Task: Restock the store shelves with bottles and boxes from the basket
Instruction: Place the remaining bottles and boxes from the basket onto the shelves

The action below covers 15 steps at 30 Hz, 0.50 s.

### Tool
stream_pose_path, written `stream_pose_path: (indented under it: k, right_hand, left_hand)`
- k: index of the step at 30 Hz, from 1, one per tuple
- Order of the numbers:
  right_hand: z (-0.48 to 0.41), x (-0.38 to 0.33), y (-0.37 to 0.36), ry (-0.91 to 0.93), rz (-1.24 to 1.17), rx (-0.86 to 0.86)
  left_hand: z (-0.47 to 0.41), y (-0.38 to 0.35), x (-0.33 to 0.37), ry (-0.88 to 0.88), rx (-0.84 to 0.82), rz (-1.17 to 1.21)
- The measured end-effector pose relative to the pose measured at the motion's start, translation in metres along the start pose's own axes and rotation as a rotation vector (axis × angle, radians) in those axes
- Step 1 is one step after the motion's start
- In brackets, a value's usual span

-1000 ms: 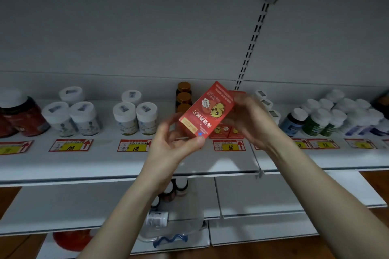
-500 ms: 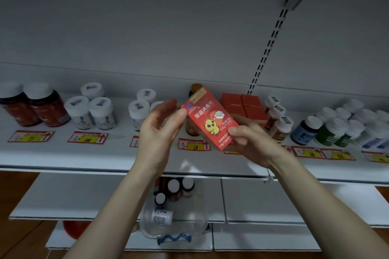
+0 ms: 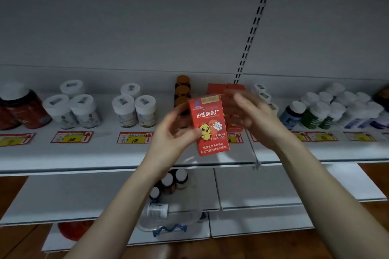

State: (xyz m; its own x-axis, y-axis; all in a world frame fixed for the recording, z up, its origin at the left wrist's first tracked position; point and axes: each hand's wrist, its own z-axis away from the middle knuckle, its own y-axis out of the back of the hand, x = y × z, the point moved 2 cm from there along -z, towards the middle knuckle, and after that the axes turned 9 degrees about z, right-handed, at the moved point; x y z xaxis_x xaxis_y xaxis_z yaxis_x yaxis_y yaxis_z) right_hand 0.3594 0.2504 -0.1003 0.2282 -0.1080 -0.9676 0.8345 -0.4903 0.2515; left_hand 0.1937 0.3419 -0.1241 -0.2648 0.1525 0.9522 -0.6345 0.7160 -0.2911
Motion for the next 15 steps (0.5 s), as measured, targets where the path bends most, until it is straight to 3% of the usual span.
stream_pose_path:
  k: [4,8,15]
  right_hand:
    - [-0.001,-0.016,0.010,0.044,0.201,0.052]
    - [0.001,-0.024,0.019,0.070,0.353,-0.006]
    - [-0.001,-0.014,0.031,0.050,0.350,-0.108]
  left_hand:
    - [-0.001,-0.015,-0.009,0.003,-0.058,-0.046]
    - [-0.006,-0.023,-0.016,-0.030,-0.084,-0.086]
    - [-0.020,-0.034,-0.028,-0.060,-0.116,-0.051]
